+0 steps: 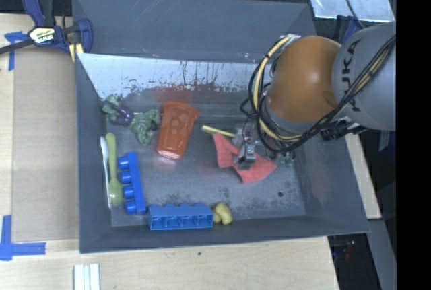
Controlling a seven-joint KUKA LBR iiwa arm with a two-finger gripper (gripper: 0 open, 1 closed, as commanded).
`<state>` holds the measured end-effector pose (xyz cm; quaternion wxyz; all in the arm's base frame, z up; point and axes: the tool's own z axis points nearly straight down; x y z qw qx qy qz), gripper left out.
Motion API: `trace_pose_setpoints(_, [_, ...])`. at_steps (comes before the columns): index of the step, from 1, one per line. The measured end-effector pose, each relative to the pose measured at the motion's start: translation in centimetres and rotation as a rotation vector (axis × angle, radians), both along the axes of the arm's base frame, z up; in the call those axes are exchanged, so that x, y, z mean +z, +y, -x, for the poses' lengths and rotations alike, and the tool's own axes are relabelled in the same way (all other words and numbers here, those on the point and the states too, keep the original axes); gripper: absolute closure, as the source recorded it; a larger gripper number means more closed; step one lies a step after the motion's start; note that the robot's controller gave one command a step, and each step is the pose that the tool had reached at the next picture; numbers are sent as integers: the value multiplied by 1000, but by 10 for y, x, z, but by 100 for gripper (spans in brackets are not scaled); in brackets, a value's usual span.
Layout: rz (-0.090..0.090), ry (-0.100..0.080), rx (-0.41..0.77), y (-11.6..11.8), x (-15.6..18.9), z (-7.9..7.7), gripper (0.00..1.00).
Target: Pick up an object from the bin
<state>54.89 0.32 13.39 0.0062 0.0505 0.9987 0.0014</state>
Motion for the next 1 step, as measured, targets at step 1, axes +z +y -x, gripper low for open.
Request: trace_pose_setpoints(1, [-1, -3, -53, -11, 85, -35, 100])
